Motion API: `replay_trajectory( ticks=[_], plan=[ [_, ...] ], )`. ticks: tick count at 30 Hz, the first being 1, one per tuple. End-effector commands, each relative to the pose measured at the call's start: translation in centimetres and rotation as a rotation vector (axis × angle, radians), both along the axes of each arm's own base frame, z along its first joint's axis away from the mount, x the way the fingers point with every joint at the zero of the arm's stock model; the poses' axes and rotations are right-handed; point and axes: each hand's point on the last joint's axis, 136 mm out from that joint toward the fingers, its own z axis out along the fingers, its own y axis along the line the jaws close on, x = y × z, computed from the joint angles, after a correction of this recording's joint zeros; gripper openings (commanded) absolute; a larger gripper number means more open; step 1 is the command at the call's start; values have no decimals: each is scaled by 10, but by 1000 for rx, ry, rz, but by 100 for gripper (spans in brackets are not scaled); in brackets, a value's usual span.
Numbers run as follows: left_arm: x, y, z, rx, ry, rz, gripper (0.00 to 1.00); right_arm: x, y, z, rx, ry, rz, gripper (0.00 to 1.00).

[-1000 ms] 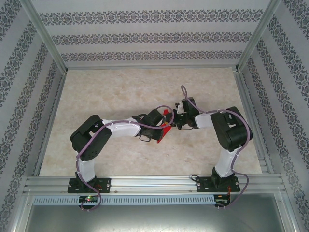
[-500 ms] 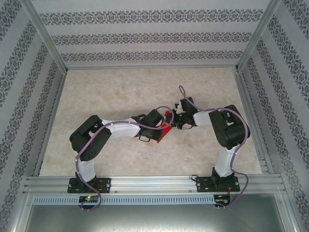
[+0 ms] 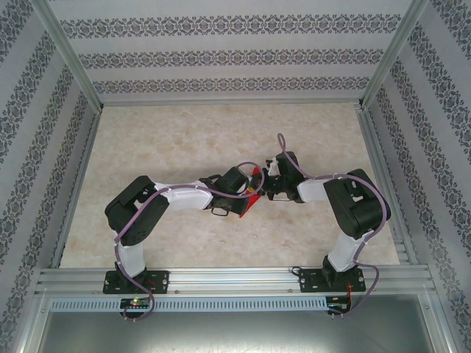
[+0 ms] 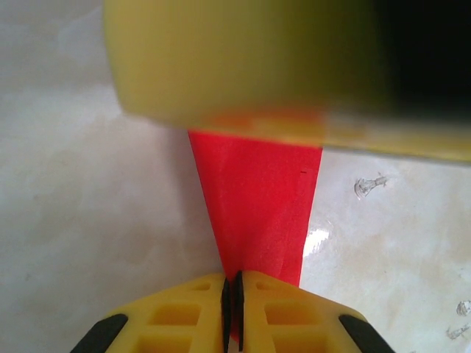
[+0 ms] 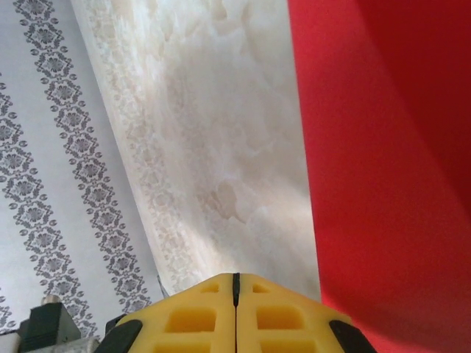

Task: Fold a paper plane with a square sheet of paper (pick it up from the middle)
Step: Fold the wing for the fifth time at the center of the table.

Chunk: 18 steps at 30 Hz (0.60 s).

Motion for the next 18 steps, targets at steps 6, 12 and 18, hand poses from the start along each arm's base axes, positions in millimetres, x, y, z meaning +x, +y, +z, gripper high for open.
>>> replay_trajectory(
  ticks=[6,12,18],
  plan=[
    [-25,36,-50,163,100,-10,15,11,5,-30,-13,26,3,7],
    [-28,41,-53,182,110,-15,15,20,-11,-43,-167,25,-12,8],
    [-33,47,-59,201,119,-16,14,40,-29,-46,-251,16,-45,8]
  ],
)
